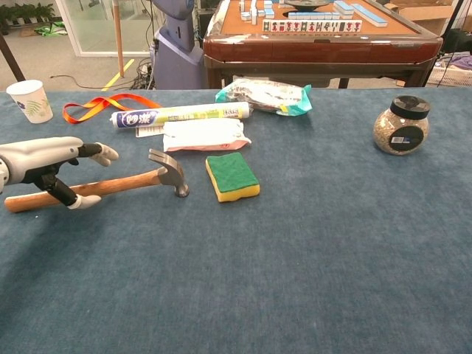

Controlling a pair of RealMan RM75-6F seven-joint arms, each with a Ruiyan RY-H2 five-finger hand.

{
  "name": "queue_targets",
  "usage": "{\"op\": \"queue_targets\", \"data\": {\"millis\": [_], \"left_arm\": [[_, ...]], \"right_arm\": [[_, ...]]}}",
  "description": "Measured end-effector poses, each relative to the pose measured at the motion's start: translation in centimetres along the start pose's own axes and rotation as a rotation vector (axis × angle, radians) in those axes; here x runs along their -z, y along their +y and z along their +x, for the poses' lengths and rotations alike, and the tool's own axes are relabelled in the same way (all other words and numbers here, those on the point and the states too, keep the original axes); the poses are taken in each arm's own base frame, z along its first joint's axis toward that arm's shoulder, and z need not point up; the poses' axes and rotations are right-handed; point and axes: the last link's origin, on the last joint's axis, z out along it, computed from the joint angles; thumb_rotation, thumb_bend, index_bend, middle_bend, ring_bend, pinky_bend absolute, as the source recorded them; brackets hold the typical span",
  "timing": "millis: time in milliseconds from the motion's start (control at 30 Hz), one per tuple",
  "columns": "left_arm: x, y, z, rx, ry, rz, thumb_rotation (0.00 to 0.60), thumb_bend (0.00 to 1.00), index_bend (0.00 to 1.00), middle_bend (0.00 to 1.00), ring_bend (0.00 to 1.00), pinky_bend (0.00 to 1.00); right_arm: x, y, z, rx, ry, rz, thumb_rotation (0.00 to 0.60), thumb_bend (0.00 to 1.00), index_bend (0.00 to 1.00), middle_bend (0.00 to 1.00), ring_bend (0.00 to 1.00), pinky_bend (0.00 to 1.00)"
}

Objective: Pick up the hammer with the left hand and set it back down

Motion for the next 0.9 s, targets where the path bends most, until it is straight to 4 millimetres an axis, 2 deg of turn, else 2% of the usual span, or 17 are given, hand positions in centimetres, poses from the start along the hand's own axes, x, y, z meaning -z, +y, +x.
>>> {"op": "queue_targets", "data": {"millis": [233, 900], "left_arm": [[-0.31, 0.18, -0.23, -0.008, -0.005, 0.010, 0.524, 0.36, 0.14, 0.13, 0.03, 0.09], [-0.78, 0.60, -0.74, -0.027, -0.007, 0.025, 0.492, 0.36, 0.22, 0.27, 0.11, 0.09]], "right_arm": [[0.05, 0.06, 0.07, -0.002, 0.003, -0.001, 0.600, 0.32, 0.46, 0.45, 0.39, 0.26], [0.10, 0.06, 0.09, -0.003, 0.003, 0.000, 0.600, 0.32, 0.46, 0.45, 0.39, 0.26]]}}
